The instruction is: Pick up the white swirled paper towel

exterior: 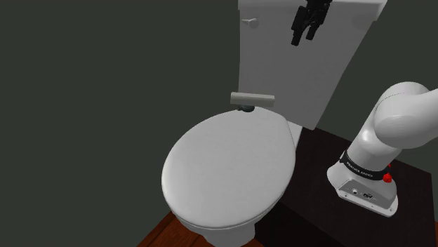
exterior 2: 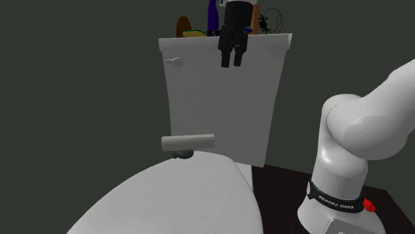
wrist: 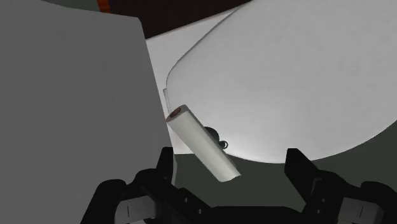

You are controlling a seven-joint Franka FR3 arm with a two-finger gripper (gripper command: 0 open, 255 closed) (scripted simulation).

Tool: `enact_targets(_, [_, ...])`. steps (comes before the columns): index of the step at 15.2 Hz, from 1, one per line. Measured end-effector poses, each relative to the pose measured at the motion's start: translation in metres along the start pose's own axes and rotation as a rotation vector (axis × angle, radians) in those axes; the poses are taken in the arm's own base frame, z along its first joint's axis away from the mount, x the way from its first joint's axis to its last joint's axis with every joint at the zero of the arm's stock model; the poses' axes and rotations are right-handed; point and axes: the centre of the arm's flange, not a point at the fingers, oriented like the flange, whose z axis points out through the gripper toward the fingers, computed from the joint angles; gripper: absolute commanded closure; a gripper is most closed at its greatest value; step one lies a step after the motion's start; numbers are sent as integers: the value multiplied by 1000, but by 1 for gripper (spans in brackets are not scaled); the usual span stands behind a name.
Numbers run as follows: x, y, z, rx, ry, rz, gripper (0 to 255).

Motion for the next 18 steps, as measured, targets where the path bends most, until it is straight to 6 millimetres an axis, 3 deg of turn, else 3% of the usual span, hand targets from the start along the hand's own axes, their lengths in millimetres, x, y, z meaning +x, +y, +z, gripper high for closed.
enact_targets(2, [3, 0, 5, -2, -3, -11, 0])
enact_targets(5, [19, 0, 33, -14, -20, -71, 0])
enact_targets(18, [110, -2, 187, -71, -102, -380, 0])
